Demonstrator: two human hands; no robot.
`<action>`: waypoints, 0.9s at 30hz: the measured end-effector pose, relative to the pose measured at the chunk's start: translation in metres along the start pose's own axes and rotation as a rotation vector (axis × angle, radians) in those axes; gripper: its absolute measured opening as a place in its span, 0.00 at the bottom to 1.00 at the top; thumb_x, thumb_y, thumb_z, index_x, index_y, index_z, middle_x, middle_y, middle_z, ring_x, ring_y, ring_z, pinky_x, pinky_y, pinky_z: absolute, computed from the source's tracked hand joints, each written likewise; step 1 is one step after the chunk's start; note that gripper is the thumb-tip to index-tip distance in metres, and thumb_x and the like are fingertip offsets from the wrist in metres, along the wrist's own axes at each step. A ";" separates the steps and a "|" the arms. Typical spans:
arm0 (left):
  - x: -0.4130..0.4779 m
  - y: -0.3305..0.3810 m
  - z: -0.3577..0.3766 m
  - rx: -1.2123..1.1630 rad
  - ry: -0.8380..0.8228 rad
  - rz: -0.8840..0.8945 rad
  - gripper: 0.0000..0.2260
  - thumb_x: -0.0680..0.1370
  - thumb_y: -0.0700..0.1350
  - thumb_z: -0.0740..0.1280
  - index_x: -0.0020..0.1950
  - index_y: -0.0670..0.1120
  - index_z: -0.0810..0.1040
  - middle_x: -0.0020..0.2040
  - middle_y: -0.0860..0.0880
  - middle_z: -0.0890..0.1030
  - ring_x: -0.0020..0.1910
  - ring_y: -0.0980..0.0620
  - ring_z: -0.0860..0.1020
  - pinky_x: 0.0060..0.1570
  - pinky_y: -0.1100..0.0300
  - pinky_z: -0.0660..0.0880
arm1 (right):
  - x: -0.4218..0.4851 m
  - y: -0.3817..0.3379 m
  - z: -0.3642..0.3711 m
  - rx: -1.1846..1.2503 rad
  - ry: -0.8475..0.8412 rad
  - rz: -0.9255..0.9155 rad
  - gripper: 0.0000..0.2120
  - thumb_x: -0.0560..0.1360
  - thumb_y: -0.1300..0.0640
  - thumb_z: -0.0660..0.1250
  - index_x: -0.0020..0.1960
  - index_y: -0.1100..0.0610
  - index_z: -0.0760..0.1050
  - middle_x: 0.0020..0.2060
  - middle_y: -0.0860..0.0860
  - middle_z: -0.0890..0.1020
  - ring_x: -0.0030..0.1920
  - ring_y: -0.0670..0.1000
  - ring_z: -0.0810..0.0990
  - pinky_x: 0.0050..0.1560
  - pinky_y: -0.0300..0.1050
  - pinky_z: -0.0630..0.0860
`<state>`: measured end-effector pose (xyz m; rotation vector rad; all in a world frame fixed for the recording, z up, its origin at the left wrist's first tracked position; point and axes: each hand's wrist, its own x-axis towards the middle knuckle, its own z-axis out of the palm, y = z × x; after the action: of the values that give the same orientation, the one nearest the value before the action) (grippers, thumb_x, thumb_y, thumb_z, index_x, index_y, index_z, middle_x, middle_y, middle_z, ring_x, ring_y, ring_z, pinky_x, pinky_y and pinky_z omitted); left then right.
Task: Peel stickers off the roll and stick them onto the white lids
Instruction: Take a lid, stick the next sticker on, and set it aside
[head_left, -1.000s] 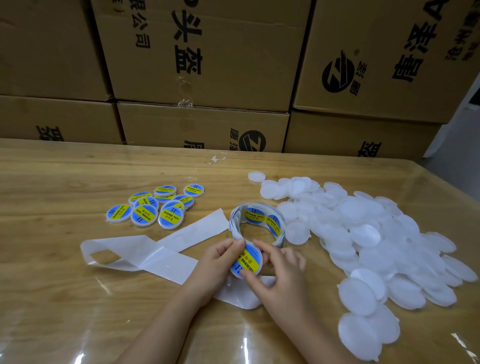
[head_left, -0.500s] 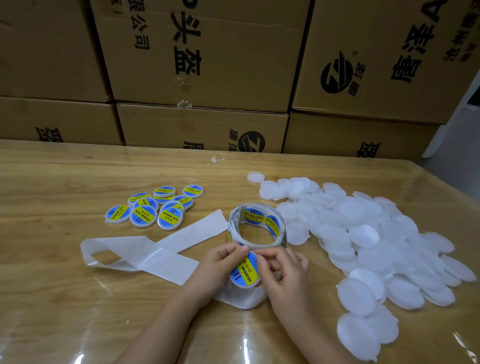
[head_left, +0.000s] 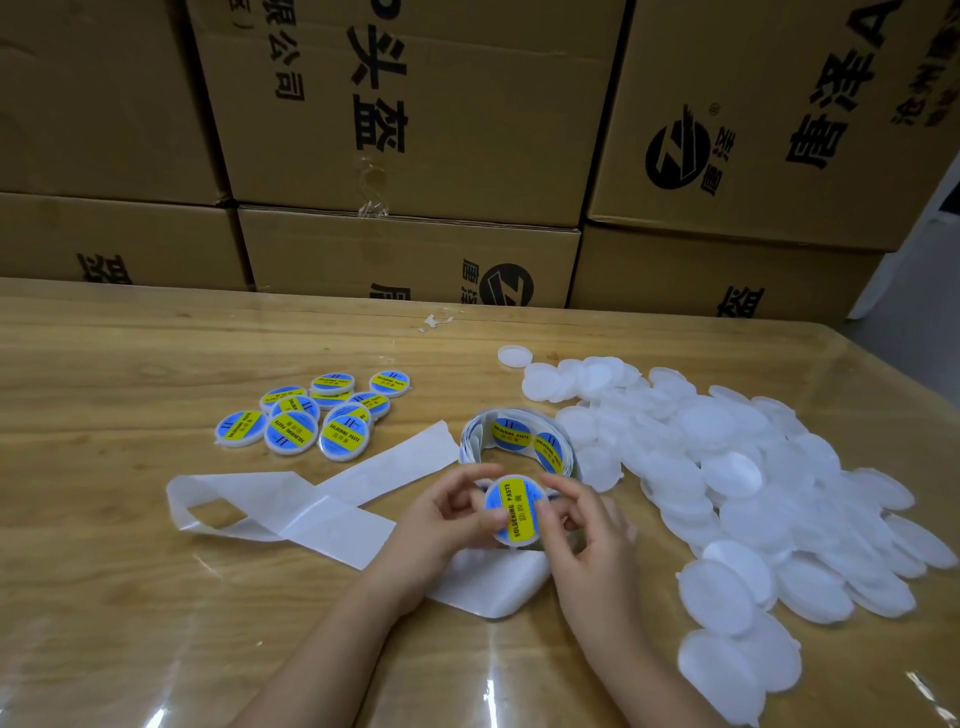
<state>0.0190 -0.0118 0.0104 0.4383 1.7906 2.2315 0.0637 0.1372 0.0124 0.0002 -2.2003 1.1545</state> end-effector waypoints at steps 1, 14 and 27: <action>0.001 -0.001 -0.002 -0.021 0.051 0.008 0.20 0.67 0.42 0.73 0.58 0.42 0.76 0.37 0.46 0.78 0.40 0.50 0.81 0.43 0.55 0.79 | -0.001 0.000 0.000 -0.003 -0.021 -0.004 0.14 0.71 0.53 0.68 0.53 0.38 0.72 0.32 0.40 0.77 0.46 0.37 0.72 0.57 0.54 0.68; 0.001 -0.001 -0.004 0.025 0.130 0.038 0.09 0.70 0.52 0.71 0.48 0.51 0.83 0.43 0.45 0.83 0.43 0.48 0.78 0.43 0.53 0.73 | -0.004 -0.005 0.000 0.087 -0.109 -0.056 0.16 0.69 0.52 0.70 0.53 0.40 0.72 0.33 0.43 0.78 0.50 0.31 0.71 0.59 0.53 0.68; 0.000 0.000 -0.006 -0.094 0.056 -0.008 0.13 0.66 0.53 0.74 0.45 0.48 0.84 0.42 0.46 0.84 0.43 0.52 0.82 0.43 0.60 0.78 | -0.007 -0.004 -0.001 0.163 -0.133 -0.005 0.10 0.70 0.43 0.62 0.44 0.48 0.75 0.31 0.45 0.79 0.51 0.41 0.72 0.53 0.56 0.72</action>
<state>0.0164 -0.0167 0.0094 0.3521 1.7025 2.3324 0.0708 0.1338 0.0119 0.1561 -2.2121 1.3628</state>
